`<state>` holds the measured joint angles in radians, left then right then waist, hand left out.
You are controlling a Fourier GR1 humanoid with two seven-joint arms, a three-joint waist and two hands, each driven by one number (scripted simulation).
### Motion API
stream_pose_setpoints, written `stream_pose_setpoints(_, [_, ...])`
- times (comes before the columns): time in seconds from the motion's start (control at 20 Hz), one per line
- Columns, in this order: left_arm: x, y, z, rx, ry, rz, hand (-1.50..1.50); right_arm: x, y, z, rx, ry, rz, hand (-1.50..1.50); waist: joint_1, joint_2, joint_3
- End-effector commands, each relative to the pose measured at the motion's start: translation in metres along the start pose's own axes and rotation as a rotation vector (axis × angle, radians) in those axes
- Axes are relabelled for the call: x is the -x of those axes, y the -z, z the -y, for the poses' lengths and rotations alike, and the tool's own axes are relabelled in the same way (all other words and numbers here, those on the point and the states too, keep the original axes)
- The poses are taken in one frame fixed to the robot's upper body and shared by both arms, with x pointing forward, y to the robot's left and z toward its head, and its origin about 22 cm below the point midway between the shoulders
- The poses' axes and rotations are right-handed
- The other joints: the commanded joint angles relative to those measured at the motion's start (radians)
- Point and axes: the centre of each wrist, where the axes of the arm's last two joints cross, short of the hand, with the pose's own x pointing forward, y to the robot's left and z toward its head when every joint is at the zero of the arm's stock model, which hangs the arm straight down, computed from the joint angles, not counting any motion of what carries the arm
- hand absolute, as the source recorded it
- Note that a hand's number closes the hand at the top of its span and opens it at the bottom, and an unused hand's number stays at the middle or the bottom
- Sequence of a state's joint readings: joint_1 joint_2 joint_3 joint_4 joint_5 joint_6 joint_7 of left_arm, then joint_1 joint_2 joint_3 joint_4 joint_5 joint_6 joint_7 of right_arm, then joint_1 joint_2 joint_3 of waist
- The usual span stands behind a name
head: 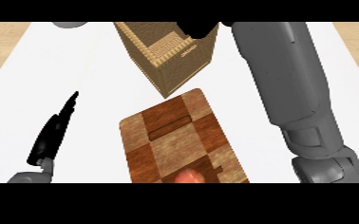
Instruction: Pick the sweet potato from the placemat and place it in the basket
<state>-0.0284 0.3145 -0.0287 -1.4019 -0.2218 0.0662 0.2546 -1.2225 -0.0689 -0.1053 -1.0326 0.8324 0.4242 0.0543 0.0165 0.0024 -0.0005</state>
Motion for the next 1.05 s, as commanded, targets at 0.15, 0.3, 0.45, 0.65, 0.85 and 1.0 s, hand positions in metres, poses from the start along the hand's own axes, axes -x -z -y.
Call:
stream_pose_setpoints(0.15, [0.011, -0.003, 0.004, -0.002, 0.011, 0.007, 0.0, -0.003, 0.029, -0.043, -0.018, 0.007, -0.047, -1.5, 0.011, 0.005, 0.0])
stream_pose_setpoints(0.3, [-0.009, 0.005, 0.017, 0.015, -0.004, 0.0, 0.0, -0.003, 0.032, -0.052, 0.002, 0.037, -0.031, -1.5, 0.006, 0.004, 0.0])
stream_pose_setpoints(0.45, [0.006, 0.002, 0.004, 0.01, -0.003, 0.0, 0.0, -0.004, 0.029, -0.051, 0.059, 0.114, -0.028, -1.5, 0.003, 0.001, 0.0])
stream_pose_setpoints(0.65, [-0.004, 0.004, 0.008, 0.016, -0.01, 0.007, 0.0, 0.013, 0.026, -0.046, 0.191, 0.269, -0.095, -1.5, 0.004, 0.002, 0.0])
stream_pose_setpoints(0.85, [-0.013, 0.005, 0.002, -0.001, -0.014, -0.009, 0.0, 0.031, 0.026, -0.028, 0.252, 0.353, -0.197, -1.5, 0.001, 0.003, 0.001])
stream_pose_setpoints(1.0, [0.003, -0.001, 0.004, -0.001, 0.003, 0.005, 0.0, 0.088, 0.004, -0.012, 0.304, 0.383, -0.313, -1.5, 0.009, 0.009, 0.0])
